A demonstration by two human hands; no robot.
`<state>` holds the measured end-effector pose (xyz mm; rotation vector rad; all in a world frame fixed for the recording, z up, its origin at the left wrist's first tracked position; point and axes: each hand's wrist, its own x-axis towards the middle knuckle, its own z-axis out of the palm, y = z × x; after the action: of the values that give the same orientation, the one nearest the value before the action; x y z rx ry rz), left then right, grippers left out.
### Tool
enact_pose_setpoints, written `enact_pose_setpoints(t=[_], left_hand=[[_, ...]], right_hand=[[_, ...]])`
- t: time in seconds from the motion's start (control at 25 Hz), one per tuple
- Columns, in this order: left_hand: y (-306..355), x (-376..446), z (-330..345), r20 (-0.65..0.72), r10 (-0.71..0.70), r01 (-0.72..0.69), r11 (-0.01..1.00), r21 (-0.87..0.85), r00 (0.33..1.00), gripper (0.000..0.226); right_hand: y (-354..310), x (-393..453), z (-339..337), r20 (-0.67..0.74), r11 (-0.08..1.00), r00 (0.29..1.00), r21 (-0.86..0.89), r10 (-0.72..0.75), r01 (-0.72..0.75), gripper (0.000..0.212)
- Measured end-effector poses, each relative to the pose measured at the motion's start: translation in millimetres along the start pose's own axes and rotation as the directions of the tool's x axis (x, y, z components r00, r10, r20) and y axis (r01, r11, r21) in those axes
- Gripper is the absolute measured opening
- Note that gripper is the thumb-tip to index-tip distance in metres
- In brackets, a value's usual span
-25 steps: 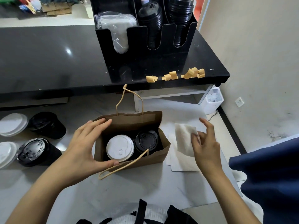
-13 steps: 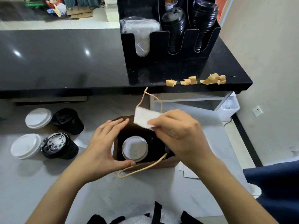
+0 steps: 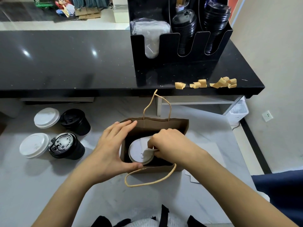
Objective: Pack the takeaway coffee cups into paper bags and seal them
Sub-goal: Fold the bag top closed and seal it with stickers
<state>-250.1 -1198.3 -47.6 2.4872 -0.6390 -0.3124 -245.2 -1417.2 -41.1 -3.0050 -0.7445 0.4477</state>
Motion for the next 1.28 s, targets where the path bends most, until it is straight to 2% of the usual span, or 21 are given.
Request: enact_pose_setpoints(t=[0.12,0.2,0.32,0.4,0.56,0.68,0.72,0.8,0.88,0.96,1.04,1.16,1.28], left_hand=[[1,0,0,0.0,-0.002,0.002,1.0,-0.006,1.0,0.117],[1,1,0,0.002,-0.003,0.003,1.0,-0.003,1.0,0.117],[1,1,0,-0.008,0.007,-0.007,1.0,0.001,1.0,0.116],[0,1,1,-0.016,0.008,-0.008,1.0,-0.007,1.0,0.116],[-2,0,2,-0.034,0.013,-0.013,1.0,-0.005,0.999,0.113],[-3,0,2,-0.054,0.021,-0.021,1.0,-0.004,0.998,0.105],[-3,0,2,-0.062,0.019,-0.02,1.0,-0.008,0.998,0.101],[-3,0,3,-0.085,0.012,-0.013,1.0,-0.011,0.996,0.092],[-2,0,3,-0.113,0.015,-0.016,1.0,-0.006,0.993,0.083],[-2,-1,4,-0.132,0.028,-0.028,1.0,-0.001,0.991,0.074],[-1,-2,4,-0.158,0.035,-0.038,0.999,-0.018,0.987,0.067],[-2,-5,3,-0.256,0.029,-0.058,0.992,-0.108,0.966,0.049],[-6,-12,3,-0.365,-0.032,-0.059,0.97,-0.236,0.931,0.027]], right_hand=[[0,-6,0,0.008,0.996,1.0,0.085,-0.029,0.028,0.019],[-1,-9,0,0.015,0.982,0.998,0.18,-0.06,0.056,0.029],[-4,-11,-2,0.121,0.954,0.992,0.301,-0.034,-0.004,0.052],[-5,-12,-4,0.116,0.95,0.993,0.31,0.002,-0.038,0.053],[10,-21,-6,-0.079,0.937,0.995,0.348,0.062,-0.031,0.039],[24,-35,0,-0.275,0.91,0.955,0.415,0.107,0.018,0.03],[28,-40,5,-0.366,0.901,0.922,0.432,0.124,0.05,0.027],[36,-49,13,-0.553,0.895,0.812,0.437,0.186,0.092,0.018],[42,-58,20,-0.639,0.872,0.712,0.483,0.292,0.076,0.009],[46,-66,28,-0.642,0.827,0.656,0.56,0.396,0.05,0.008],[49,-72,37,-0.61,0.774,0.63,0.633,0.481,0.022,0.014],[49,-79,51,-0.533,0.694,0.642,0.72,0.552,0.001,0.015],[48,-84,59,-0.495,0.666,0.661,0.746,0.564,-0.009,0.021]])
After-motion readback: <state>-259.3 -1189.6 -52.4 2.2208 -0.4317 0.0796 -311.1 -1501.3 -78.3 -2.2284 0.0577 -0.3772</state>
